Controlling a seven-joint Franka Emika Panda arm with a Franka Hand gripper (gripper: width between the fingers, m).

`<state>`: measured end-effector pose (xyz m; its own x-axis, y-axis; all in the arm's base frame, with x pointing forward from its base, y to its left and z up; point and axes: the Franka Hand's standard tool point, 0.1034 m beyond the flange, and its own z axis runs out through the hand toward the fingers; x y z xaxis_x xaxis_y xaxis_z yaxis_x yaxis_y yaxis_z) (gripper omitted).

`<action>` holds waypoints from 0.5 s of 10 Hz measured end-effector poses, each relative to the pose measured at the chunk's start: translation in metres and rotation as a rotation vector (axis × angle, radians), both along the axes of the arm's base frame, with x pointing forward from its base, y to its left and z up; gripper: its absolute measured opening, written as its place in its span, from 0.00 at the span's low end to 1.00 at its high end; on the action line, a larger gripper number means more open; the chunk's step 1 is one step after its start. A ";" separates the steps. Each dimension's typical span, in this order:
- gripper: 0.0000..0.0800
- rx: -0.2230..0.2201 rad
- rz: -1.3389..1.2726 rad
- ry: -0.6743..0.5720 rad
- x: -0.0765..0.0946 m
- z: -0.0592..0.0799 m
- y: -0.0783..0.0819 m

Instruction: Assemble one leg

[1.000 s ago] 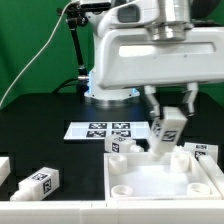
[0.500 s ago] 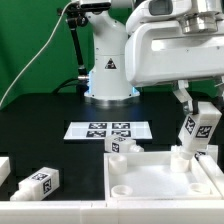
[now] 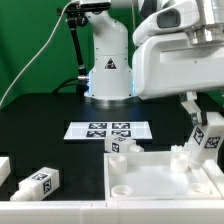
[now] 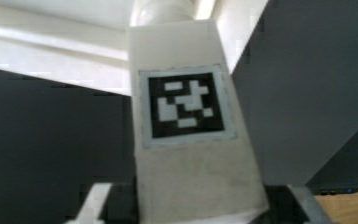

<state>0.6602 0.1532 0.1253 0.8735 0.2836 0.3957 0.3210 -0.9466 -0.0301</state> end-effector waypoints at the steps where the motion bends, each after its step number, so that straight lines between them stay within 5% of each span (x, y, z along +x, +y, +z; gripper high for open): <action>1: 0.36 0.003 0.001 -0.011 0.002 -0.004 0.002; 5: 0.36 0.014 -0.001 -0.122 0.007 -0.006 0.002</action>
Offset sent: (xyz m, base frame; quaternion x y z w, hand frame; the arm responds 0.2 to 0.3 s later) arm -0.0010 0.0046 -0.0044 -0.0038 0.0051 0.0103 0.9999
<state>0.6674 0.1553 0.1192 0.8189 0.2765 0.5030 0.3224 -0.9466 -0.0045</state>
